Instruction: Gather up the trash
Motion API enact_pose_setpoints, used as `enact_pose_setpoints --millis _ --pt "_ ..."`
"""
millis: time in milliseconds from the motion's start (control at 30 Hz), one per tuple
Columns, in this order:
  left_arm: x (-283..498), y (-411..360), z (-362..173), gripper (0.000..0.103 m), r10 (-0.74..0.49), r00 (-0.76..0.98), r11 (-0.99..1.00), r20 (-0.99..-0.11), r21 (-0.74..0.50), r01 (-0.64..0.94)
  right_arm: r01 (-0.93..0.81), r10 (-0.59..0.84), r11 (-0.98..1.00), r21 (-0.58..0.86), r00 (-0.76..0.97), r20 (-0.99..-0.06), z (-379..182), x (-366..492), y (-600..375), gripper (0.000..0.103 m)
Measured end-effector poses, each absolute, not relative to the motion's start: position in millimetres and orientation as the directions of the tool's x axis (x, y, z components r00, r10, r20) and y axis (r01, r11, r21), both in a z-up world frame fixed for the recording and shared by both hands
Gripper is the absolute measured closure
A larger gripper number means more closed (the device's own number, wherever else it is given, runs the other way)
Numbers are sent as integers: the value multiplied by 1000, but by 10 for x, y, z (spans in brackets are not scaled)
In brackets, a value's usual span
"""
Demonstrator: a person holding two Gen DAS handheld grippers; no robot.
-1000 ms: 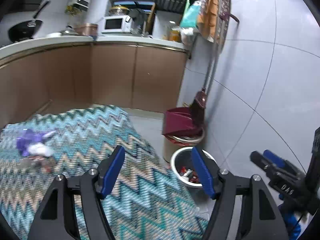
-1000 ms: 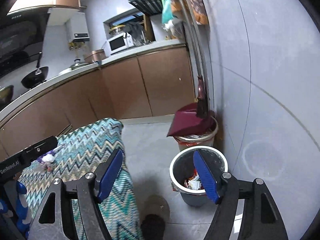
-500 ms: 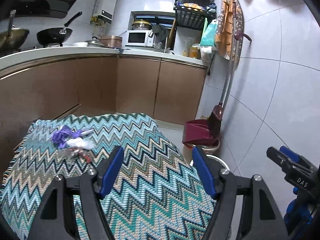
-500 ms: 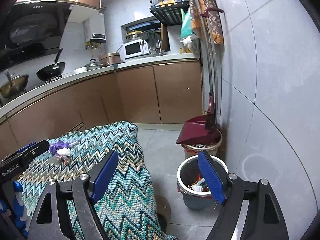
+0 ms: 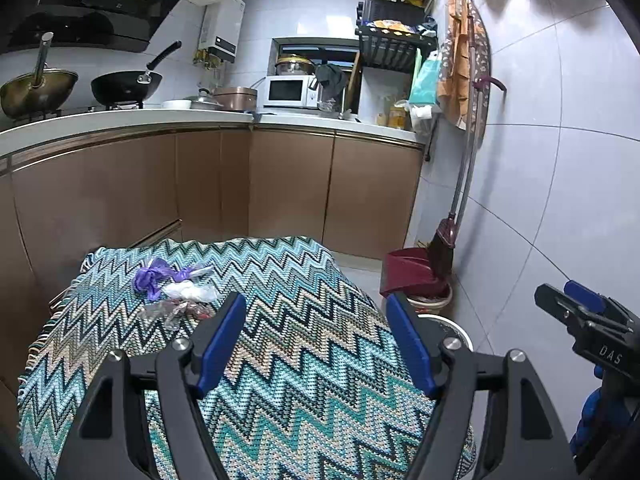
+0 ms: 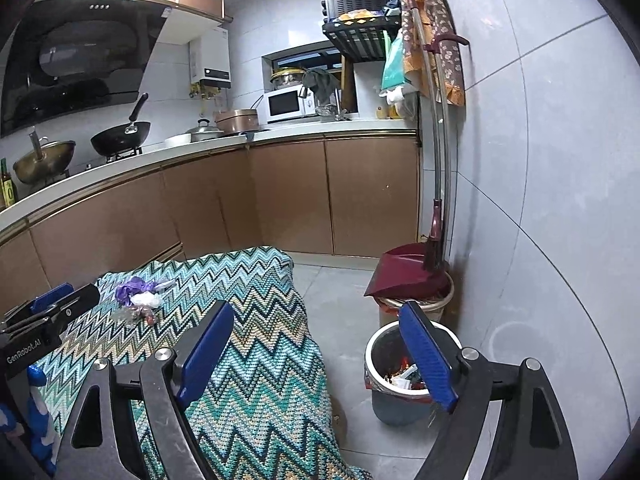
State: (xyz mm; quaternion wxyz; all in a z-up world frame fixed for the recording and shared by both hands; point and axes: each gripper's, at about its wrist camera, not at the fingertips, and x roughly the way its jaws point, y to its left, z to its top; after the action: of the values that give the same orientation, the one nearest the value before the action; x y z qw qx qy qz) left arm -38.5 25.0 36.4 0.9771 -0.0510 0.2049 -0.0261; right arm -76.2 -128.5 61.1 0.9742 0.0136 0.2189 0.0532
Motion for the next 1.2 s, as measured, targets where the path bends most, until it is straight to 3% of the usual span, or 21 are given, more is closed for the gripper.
enact_pose_setpoints --millis 1200 --pt "-576 382 321 32 -38 934 995 -355 -101 2 -149 144 989 19 901 -410 665 -858 -1066 19"
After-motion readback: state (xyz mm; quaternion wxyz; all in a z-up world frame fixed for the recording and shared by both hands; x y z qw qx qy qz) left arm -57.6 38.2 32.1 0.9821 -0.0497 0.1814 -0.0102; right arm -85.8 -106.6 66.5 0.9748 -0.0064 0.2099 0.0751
